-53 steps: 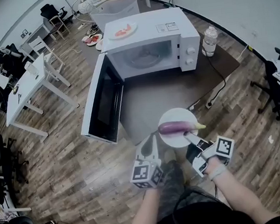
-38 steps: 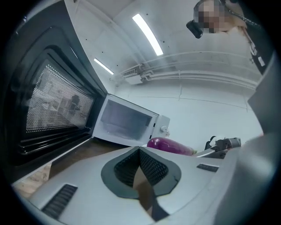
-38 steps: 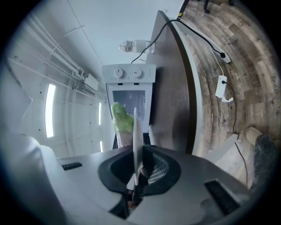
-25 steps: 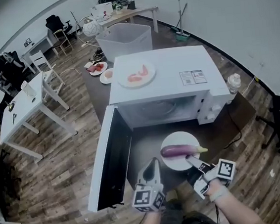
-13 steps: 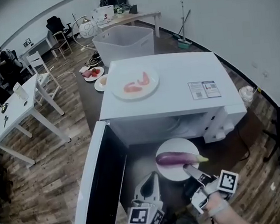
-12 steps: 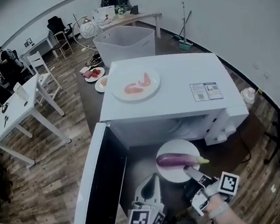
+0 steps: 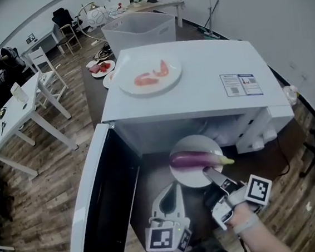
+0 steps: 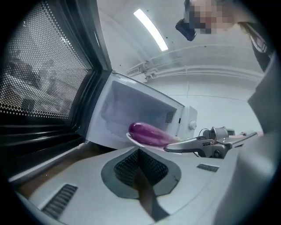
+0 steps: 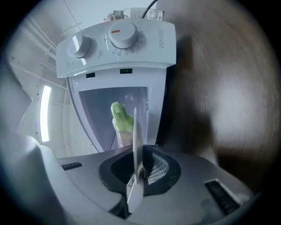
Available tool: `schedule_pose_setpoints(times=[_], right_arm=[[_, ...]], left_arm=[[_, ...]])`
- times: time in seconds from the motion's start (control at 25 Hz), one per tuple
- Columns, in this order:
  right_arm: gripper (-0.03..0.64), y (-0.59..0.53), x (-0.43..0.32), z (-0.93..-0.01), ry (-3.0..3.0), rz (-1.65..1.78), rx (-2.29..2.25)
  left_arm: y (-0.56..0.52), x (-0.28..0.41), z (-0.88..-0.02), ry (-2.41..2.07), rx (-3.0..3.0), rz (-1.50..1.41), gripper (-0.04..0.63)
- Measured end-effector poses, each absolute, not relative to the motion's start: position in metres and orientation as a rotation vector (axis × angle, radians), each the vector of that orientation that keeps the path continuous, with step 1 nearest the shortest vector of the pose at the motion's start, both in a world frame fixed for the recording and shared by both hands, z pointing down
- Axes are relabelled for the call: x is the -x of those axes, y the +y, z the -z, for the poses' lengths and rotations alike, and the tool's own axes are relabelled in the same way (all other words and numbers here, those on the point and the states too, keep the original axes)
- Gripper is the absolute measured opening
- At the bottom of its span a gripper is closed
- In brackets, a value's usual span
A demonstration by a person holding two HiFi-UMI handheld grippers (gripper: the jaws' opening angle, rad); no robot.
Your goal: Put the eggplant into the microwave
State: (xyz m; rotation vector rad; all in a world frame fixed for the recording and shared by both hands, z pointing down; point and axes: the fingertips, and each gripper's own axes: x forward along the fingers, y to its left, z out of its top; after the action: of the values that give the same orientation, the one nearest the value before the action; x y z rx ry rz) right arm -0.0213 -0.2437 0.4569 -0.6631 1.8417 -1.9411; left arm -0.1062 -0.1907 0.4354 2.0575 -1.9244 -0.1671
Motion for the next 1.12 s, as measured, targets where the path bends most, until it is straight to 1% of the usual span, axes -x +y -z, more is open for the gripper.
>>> schedule_pose_setpoints(times=[0.52,1.12], right_arm=[[0.021,-0.274,0.041,-0.454,1.867,1.934,0.671],[0.022,-0.291,0.054,-0.462,1.832,1.993,0.739]], left_arm=[[-0.209,0.097,-0.437,-1.846,-2.092,0.132,0.0],[-0.227,0.088,-0.439,-1.77,-2.115,0.176,0.0]])
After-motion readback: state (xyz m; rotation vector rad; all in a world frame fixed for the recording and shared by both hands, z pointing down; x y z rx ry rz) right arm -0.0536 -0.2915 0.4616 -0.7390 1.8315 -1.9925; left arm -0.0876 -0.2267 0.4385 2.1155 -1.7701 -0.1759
